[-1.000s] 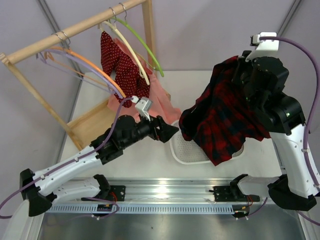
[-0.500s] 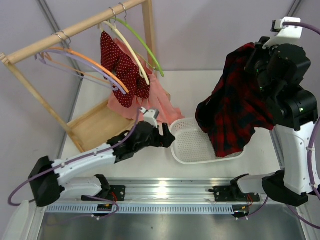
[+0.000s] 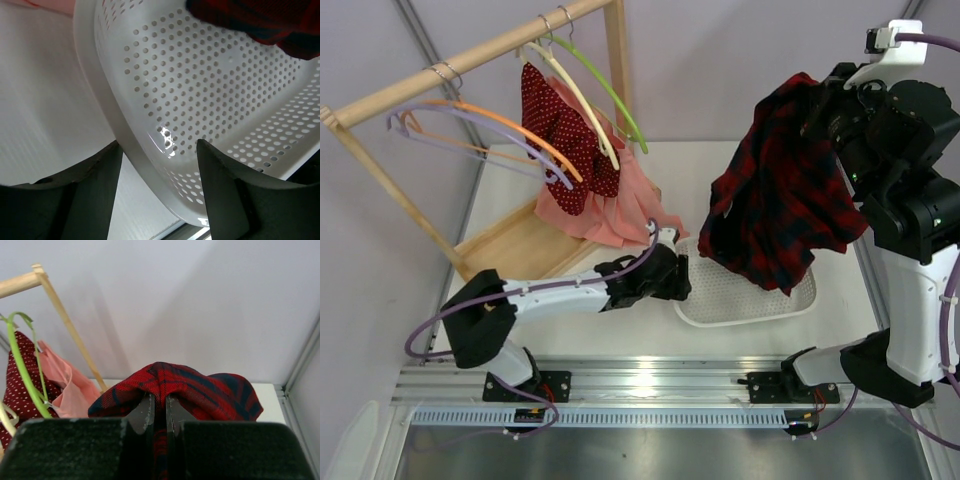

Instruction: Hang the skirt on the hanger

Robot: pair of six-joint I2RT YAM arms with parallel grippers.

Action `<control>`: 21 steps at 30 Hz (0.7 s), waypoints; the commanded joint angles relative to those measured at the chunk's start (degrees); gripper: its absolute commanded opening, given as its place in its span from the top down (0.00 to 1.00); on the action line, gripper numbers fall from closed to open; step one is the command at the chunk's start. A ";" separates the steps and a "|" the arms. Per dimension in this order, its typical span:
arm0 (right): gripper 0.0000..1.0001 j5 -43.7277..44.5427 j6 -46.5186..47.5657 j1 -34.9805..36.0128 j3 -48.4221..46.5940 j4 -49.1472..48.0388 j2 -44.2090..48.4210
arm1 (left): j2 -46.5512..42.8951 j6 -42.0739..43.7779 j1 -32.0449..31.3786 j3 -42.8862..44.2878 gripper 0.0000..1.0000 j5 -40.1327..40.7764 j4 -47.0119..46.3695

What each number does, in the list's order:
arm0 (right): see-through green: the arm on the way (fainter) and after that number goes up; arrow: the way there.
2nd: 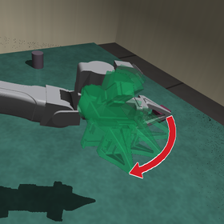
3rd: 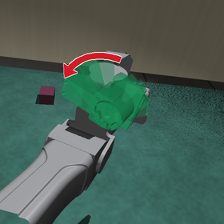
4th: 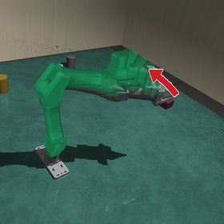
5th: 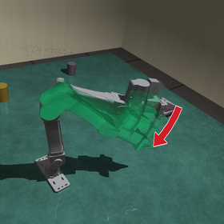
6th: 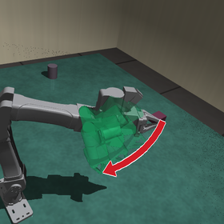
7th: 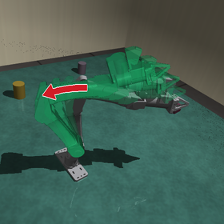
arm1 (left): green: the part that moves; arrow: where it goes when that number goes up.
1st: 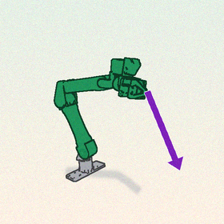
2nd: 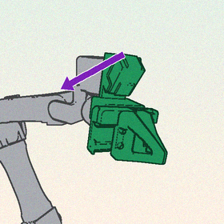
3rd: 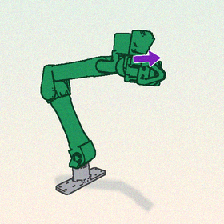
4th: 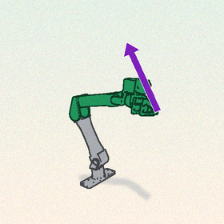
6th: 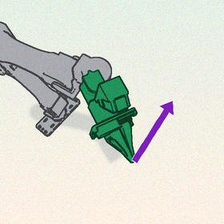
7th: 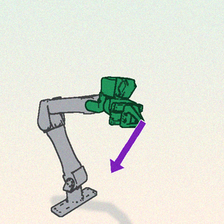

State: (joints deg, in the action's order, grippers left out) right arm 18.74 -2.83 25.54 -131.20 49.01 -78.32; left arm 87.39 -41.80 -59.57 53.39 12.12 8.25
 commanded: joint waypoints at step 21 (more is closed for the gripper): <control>1.00 -3.80 0.63 0.83 -8.37 -11.40 2.56 | 5.74 5.76 -3.01 15.72 0.07 -6.85 -9.58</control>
State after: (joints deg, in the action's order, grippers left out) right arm 15.22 -2.96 25.87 -136.44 44.66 -77.84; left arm 104.75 -40.93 -62.28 72.07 6.02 0.95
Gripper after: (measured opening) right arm 0.071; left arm 0.903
